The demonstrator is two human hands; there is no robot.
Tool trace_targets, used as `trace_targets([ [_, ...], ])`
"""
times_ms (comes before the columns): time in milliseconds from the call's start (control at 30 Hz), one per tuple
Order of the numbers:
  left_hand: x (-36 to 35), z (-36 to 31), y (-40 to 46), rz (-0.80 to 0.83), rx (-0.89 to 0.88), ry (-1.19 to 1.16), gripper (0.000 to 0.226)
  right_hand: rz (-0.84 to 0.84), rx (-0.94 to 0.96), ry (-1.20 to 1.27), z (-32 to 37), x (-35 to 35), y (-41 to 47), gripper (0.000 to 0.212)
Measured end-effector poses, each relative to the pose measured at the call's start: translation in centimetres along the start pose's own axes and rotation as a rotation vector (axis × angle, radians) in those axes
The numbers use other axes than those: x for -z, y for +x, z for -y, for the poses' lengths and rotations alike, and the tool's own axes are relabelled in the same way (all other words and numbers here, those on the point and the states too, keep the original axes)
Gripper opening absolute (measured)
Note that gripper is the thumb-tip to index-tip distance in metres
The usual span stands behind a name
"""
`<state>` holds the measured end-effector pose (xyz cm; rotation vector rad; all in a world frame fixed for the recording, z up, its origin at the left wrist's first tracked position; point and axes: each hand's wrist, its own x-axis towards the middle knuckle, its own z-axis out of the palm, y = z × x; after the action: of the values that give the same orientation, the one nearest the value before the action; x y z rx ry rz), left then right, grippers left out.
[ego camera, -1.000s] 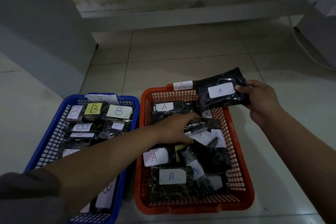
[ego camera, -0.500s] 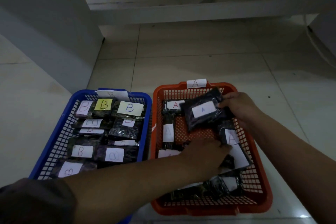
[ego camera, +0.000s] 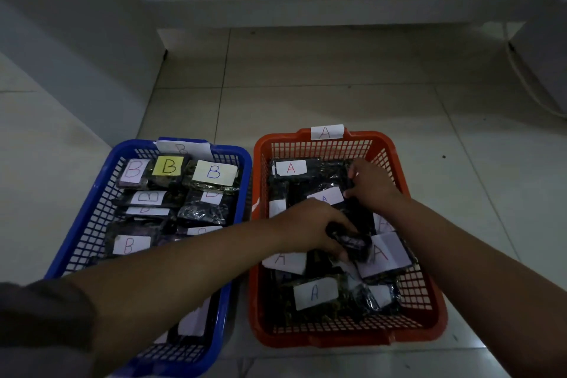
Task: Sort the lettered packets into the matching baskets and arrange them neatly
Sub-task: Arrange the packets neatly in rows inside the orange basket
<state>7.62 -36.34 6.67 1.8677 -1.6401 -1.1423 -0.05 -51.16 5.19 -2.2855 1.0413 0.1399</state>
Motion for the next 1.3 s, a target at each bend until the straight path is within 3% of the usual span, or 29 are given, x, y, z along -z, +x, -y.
trace_targets([
  [133, 1.1, 0.3, 0.1, 0.074, 0.002, 0.053, 0.056, 0.025, 0.007, 0.034, -0.9, 0.5, 0.1, 0.028],
  [267, 2.3, 1.2, 0.3, 0.167, 0.179, -0.038, 0.046, 0.005, 0.041, -0.048, -1.7, 0.8, 0.2, 0.012],
  [433, 3.4, 2.0, 0.3, 0.081, 0.207, -0.066, 0.027, 0.05, 0.068, -0.245, -2.4, -1.4, -0.4, 0.01],
  [600, 5.6, 3.2, -0.5, -0.003, 0.302, -0.108, 0.029, -0.014, 0.128, -0.442, -1.5, -1.8, -0.5, 0.029],
  [667, 6.5, 3.4, -0.8, -0.053, 0.337, -0.134, 0.031, 0.01, 0.166, -0.414, -1.6, -1.4, -0.1, 0.04],
  [733, 7.4, 3.5, -0.8, -0.104, 0.351, -0.16, 0.031, 0.069, 0.21, -0.311, -2.1, -0.5, 0.1, 0.036],
  [867, 8.3, 3.9, -0.4, -0.197, 0.385, -0.221, 0.029, 0.004, 0.145, 0.11, -2.6, 2.8, -0.4, 0.028],
  [967, 7.9, 4.0, 0.5, -0.195, 0.375, -0.34, 0.023, 0.005, 0.18, 0.346, -2.5, 4.5, -1.5, 0.04],
  [1100, 6.7, 3.9, 1.9, -0.12, 0.317, -0.318, 0.029, 0.092, 0.353, 0.232, -1.8, 3.4, -2.0, 0.07],
  [1300, 5.1, 4.4, 3.1, -0.069, 0.277, -0.194, 0.036, 0.02, 0.374, 0.075, -2.3, 0.1, -1.4, 0.052],
])
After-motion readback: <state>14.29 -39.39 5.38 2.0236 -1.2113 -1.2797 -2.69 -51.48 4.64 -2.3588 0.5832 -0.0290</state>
